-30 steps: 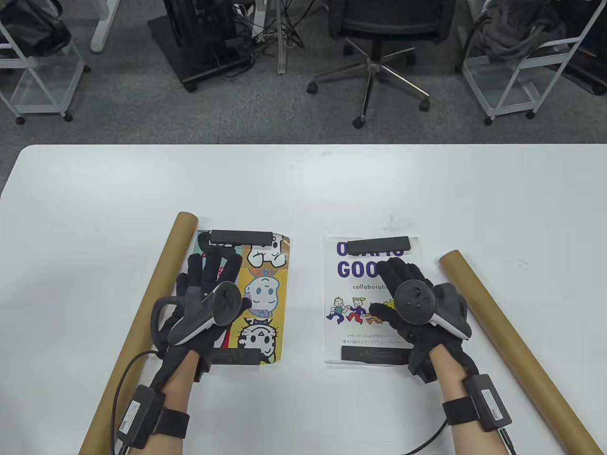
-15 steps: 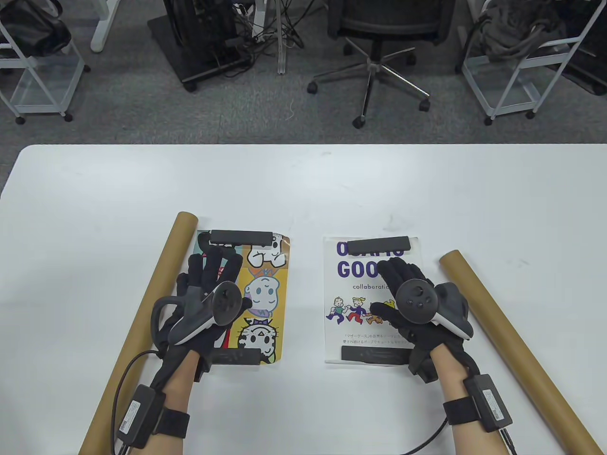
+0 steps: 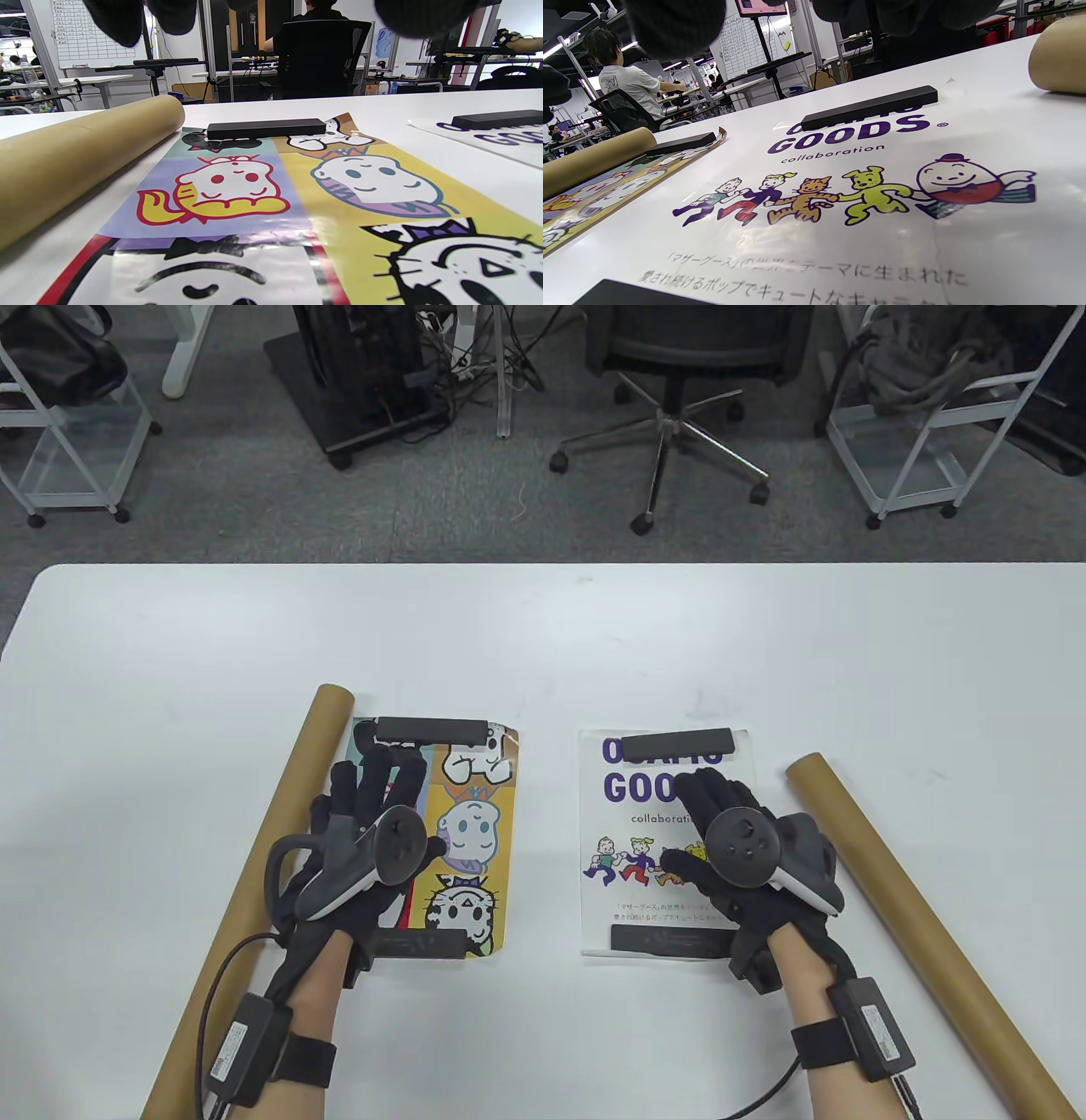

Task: Roll up posters and store in mailing tubes

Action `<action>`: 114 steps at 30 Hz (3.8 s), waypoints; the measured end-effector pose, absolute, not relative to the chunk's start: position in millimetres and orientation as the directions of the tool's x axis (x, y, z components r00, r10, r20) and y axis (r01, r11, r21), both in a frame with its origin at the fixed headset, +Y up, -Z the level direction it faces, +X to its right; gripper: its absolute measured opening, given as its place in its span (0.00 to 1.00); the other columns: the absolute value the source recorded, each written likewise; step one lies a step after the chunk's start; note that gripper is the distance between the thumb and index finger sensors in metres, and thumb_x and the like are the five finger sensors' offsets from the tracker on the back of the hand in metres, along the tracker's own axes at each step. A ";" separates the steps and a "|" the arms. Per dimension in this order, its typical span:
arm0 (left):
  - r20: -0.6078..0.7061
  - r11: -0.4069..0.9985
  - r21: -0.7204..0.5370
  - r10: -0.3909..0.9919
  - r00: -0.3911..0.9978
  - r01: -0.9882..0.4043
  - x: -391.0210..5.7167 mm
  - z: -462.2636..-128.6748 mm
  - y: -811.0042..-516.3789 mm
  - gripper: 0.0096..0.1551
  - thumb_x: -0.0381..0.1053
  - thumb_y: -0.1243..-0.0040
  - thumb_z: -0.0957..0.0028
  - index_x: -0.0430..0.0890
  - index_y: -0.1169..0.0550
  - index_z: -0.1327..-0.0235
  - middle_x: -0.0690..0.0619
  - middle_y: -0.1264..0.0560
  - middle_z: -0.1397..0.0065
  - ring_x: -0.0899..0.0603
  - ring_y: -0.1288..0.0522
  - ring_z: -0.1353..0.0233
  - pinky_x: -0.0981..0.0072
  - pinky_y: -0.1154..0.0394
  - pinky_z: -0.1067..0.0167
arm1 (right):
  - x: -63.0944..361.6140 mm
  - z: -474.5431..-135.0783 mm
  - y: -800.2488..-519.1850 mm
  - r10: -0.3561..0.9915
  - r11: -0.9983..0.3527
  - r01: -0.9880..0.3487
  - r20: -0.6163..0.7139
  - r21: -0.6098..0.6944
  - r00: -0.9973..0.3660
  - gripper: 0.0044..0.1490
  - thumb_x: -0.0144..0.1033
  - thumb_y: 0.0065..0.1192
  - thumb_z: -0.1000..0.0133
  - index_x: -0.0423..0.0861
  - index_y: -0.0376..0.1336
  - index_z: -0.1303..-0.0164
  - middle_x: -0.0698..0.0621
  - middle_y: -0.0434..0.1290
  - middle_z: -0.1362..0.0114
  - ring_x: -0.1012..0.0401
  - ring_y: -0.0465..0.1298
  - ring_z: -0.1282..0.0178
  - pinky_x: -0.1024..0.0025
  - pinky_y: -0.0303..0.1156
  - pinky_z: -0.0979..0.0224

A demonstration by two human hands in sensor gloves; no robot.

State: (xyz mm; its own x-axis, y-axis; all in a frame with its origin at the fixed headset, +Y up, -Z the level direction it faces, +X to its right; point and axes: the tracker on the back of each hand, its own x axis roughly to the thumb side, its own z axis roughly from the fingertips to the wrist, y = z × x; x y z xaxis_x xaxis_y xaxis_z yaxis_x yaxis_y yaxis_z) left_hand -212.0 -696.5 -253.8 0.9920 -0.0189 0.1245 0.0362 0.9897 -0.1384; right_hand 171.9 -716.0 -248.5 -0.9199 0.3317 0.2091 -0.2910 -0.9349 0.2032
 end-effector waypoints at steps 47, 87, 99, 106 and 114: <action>-0.469 0.895 -0.435 -0.131 0.873 -0.099 -318.9 -268.6 -748.3 0.56 0.58 0.43 0.39 0.44 0.58 0.10 0.40 0.39 0.13 0.33 0.31 0.21 0.37 0.33 0.21 | 170.5 -249.2 -718.2 0.329 -0.926 -0.277 0.191 0.256 -0.925 0.55 0.52 0.55 0.45 0.44 0.36 0.16 0.33 0.41 0.11 0.27 0.48 0.17 0.24 0.50 0.26; 0.019 0.965 -0.006 -0.262 0.965 0.262 -219.3 -255.4 -686.4 0.53 0.55 0.38 0.44 0.59 0.55 0.14 0.47 0.39 0.12 0.36 0.33 0.18 0.40 0.34 0.18 | 178.5 -249.5 -717.7 0.396 -0.903 -0.346 0.183 0.255 -0.900 0.53 0.53 0.55 0.45 0.44 0.39 0.17 0.38 0.45 0.10 0.29 0.51 0.17 0.25 0.52 0.25; 0.197 0.946 0.118 -0.320 0.927 0.302 -177.3 -240.7 -681.6 0.53 0.56 0.38 0.46 0.60 0.54 0.14 0.50 0.38 0.13 0.38 0.31 0.18 0.36 0.32 0.20 | 184.6 -250.8 -716.7 0.547 -0.830 -0.500 0.185 0.246 -0.817 0.56 0.55 0.54 0.47 0.42 0.39 0.16 0.37 0.46 0.11 0.29 0.53 0.17 0.25 0.54 0.26; 0.270 0.942 0.149 -0.333 0.904 0.302 -156.0 -231.5 -682.3 0.53 0.57 0.37 0.46 0.60 0.54 0.14 0.49 0.37 0.13 0.38 0.30 0.19 0.39 0.31 0.20 | 184.5 -250.1 -714.7 0.651 -0.758 -0.615 0.194 0.218 -0.734 0.54 0.55 0.55 0.47 0.41 0.42 0.16 0.37 0.49 0.12 0.30 0.56 0.18 0.26 0.56 0.26; 0.334 0.933 0.166 -0.359 0.872 0.321 -136.1 -223.3 -686.2 0.53 0.57 0.37 0.46 0.60 0.53 0.14 0.49 0.36 0.13 0.39 0.29 0.19 0.40 0.31 0.20 | 184.9 -249.6 -714.2 0.761 -0.649 -0.733 0.181 0.206 -0.623 0.51 0.54 0.54 0.47 0.40 0.48 0.18 0.35 0.56 0.14 0.31 0.60 0.20 0.27 0.58 0.27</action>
State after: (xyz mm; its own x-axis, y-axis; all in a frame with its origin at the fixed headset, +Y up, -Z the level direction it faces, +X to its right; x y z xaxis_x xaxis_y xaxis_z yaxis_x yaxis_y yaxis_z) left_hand -136.1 -686.2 -223.3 0.8717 -0.3588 0.3338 0.3205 0.9327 0.1655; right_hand 184.9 -714.2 -249.6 -0.6230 0.7610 0.1811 -0.7327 -0.6488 0.2056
